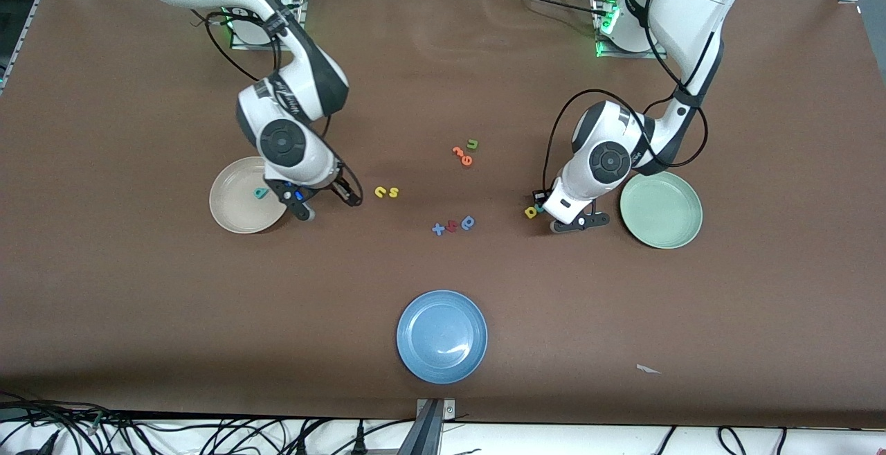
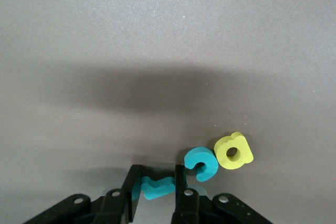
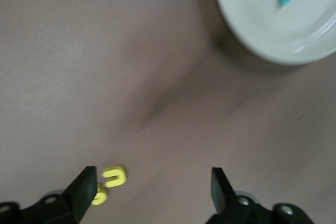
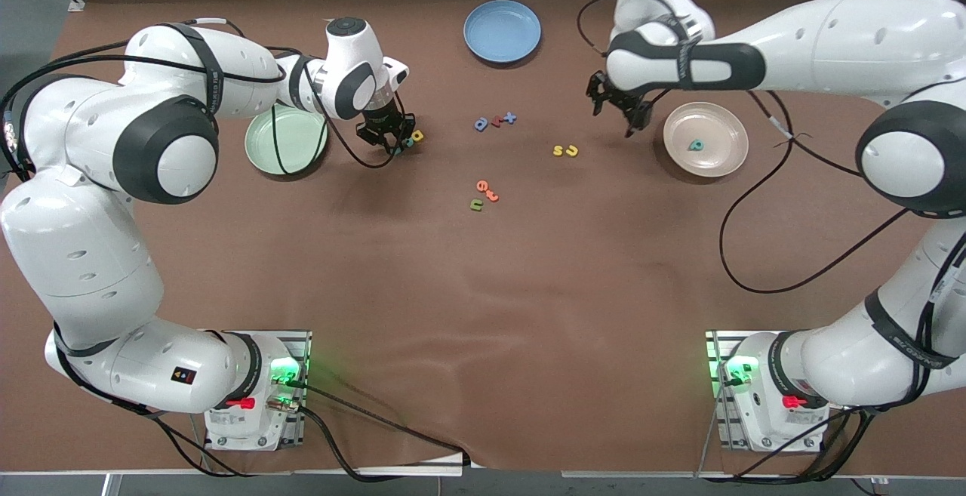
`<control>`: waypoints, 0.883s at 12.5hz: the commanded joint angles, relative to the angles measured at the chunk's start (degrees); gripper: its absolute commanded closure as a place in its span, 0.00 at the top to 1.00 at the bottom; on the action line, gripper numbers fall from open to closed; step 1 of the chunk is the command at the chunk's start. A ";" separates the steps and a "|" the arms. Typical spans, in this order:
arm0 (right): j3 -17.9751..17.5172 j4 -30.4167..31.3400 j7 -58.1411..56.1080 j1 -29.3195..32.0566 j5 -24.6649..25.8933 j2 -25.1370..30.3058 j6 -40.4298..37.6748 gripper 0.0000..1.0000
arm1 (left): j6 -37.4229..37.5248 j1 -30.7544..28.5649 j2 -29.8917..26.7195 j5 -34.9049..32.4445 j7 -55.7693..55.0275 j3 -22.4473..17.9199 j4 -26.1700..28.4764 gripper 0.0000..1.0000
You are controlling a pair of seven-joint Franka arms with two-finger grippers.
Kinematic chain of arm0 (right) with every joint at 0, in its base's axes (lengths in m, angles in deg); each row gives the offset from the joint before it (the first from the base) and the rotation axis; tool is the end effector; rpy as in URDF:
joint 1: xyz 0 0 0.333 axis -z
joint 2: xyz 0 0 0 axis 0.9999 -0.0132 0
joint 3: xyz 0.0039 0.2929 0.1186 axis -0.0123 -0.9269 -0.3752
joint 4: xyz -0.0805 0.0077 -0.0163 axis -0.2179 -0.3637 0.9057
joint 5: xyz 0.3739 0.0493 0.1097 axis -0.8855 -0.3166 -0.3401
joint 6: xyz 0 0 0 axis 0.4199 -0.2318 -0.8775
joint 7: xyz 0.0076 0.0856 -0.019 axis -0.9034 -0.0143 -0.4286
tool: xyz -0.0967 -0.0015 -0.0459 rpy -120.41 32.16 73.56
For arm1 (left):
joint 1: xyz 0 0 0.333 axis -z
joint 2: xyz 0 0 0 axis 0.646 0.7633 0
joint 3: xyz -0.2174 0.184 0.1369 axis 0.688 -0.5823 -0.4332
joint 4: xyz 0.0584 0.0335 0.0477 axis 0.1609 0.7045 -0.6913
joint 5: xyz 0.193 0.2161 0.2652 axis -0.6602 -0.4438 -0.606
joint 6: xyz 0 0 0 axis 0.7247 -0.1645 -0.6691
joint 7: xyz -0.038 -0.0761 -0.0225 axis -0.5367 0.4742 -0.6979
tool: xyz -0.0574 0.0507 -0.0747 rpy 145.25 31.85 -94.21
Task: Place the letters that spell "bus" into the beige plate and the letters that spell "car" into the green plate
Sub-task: 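Place the teal l on the green plate while the right gripper reaches the s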
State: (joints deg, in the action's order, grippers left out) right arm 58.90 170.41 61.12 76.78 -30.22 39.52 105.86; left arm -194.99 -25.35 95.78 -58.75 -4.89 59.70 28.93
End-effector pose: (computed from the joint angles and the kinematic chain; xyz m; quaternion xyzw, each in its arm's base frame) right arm 0.5417 0.3104 0.2549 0.9048 -0.4177 -0.0697 0.0455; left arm 0.5380 -0.2451 0.1719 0.9917 0.0952 -0.0814 0.0285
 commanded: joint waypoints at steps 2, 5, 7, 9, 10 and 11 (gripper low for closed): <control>-0.10 -9.11 20.94 -6.59 6.61 -9.15 2.29 0.92 | 0.03 -0.30 0.81 -1.63 -0.45 0.05 -1.20 0.11; -0.10 -14.41 28.80 -9.51 7.76 -13.91 2.29 0.85 | 5.27 -3.11 -3.48 -3.11 0.08 0.05 -1.64 0.11; -0.10 -14.42 33.10 -9.77 10.47 -14.97 2.55 0.83 | 12.56 -6.18 -7.61 -4.97 4.01 0.31 -3.04 0.11; -0.10 -14.42 36.01 -9.86 12.77 -15.67 2.55 0.81 | 20.91 -11.17 -10.86 -4.97 13.47 0.31 -3.75 0.11; -0.10 -14.42 36.11 -9.77 12.78 -15.76 2.90 0.81 | 23.21 -14.42 -11.75 -4.97 18.84 0.31 -3.75 0.11; -0.10 -14.42 36.29 -9.77 12.69 -15.94 3.25 0.79 | 23.93 -17.41 -11.85 -5.05 23.41 0.31 -3.66 0.12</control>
State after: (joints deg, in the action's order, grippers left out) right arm 59.04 157.70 95.37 67.15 -18.87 24.75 109.12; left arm -173.31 -37.49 85.46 -62.67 10.47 59.33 24.19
